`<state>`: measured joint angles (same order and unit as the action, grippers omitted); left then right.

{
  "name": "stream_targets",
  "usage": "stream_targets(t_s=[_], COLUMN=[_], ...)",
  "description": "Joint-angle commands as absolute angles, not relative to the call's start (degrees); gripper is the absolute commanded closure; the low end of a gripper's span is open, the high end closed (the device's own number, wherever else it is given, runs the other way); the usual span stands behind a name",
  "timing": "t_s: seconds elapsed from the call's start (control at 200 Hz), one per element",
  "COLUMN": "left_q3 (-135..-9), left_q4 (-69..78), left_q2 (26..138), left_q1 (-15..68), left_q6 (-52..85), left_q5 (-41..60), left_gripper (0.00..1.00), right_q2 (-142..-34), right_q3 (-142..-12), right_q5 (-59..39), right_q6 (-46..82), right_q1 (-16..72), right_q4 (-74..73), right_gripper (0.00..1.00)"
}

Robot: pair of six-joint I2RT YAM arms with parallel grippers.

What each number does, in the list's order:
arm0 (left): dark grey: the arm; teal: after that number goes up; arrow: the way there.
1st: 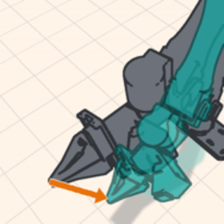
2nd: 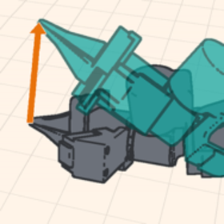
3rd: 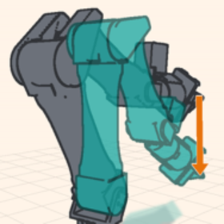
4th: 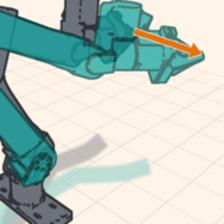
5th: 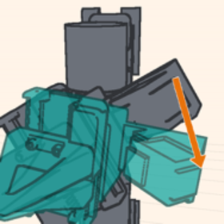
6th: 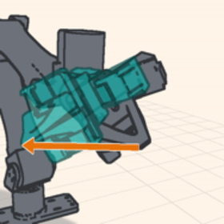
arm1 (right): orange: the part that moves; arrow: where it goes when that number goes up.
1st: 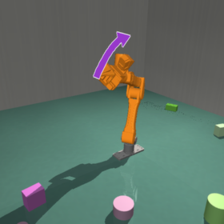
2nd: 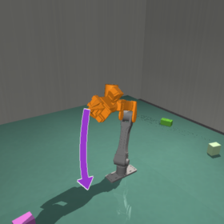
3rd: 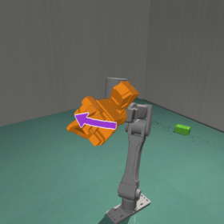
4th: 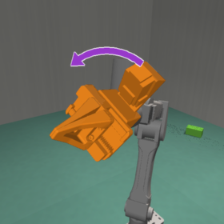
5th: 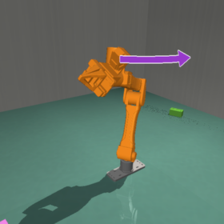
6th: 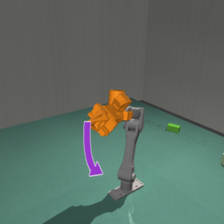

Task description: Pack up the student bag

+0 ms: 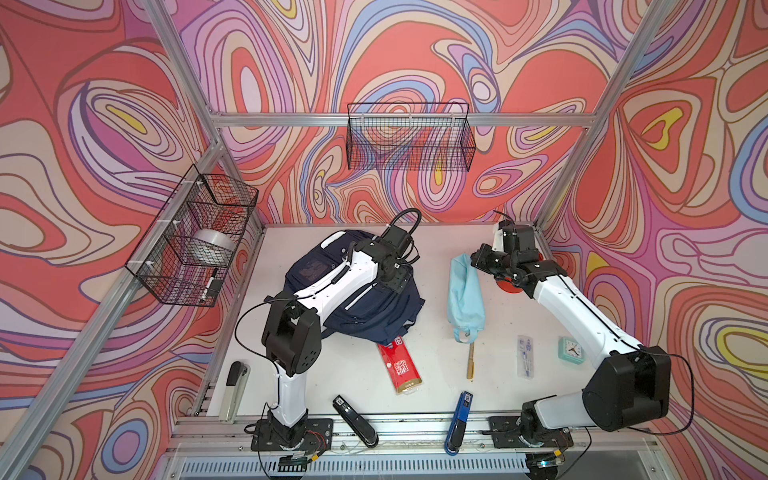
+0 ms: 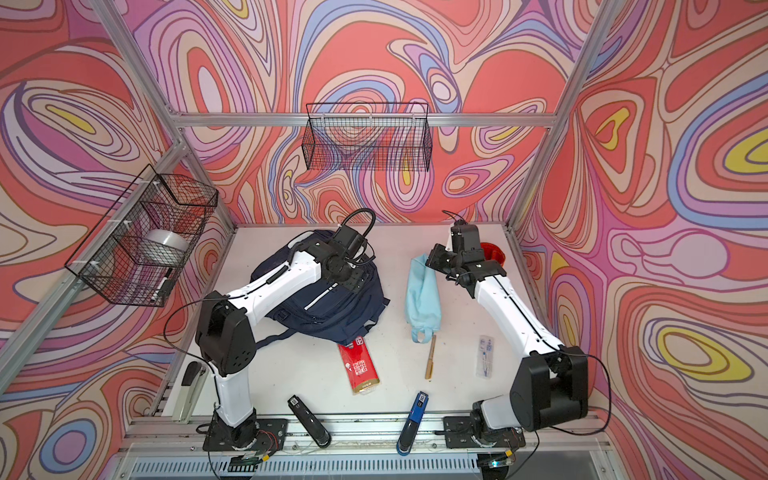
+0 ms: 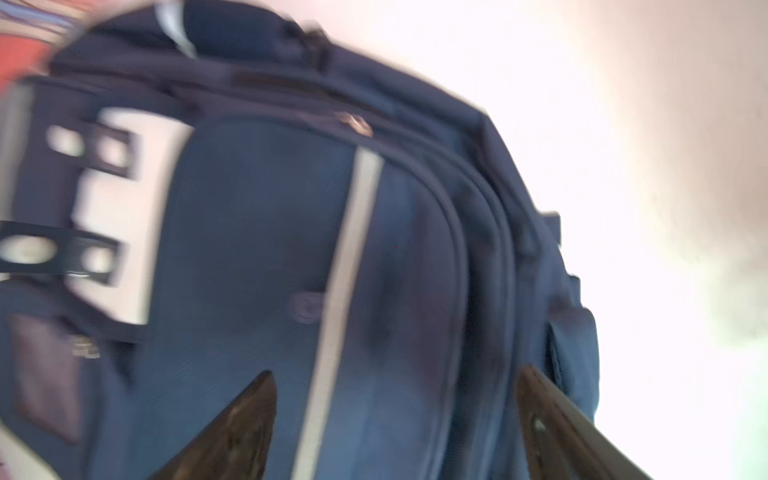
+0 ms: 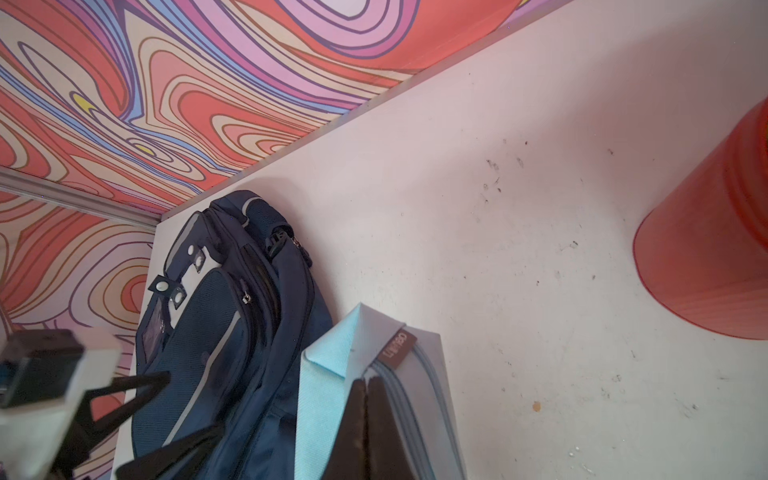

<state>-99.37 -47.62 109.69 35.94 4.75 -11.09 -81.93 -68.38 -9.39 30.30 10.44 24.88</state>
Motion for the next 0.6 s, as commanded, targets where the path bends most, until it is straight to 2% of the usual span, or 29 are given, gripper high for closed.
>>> stream_targets(t_s=[0.0,0.21,0.316,0.381,0.526,0.566,0.581,0.596], left_q3=[-101.2,-105.4,-104.7,-104.0,-105.8,-105.9,-106.0,-106.1], left_q4=[-45.7,-50.0,-48.6,-48.0,-50.4,-50.7,-51.0,-51.3], left_q2=[109.4,117.5,117.4,118.0,121.8,122.4,122.4,122.4], left_q1=[35.6,36.7,36.9,36.8,36.9,36.9,36.9,36.8], left_q6=[5.2,4.8,5.8,6.2,6.0,6.1,6.3,6.5], left_q5=[-18.3,-18.3,-17.8,-19.3,-19.6,-18.4,-17.9,-17.1], left_gripper=[0.00,0.00,0.04,0.09,0.24,0.35,0.42,0.54], right_q2=[-81.0,-81.1,-80.7,-80.7,-80.6,-80.6,-80.6,-80.5], right_q3=[-66.9,-66.5,-65.5,-64.8,-64.0,-63.9,-63.9,-63.8], right_q5=[-8.7,-8.9,-9.1,-9.3,-9.8,-9.8,-9.7,-9.8], right_q6=[29.7,29.4,29.7,30.0,30.3,30.3,30.3,30.2], right_q1=[10.4,10.4,10.4,10.4,10.4,10.4,10.4,10.4], right_q4=[23.1,23.1,22.5,22.0,21.4,21.4,21.4,21.4], right_gripper=[1.00,1.00,1.00,1.00,1.00,1.00,1.00,1.00])
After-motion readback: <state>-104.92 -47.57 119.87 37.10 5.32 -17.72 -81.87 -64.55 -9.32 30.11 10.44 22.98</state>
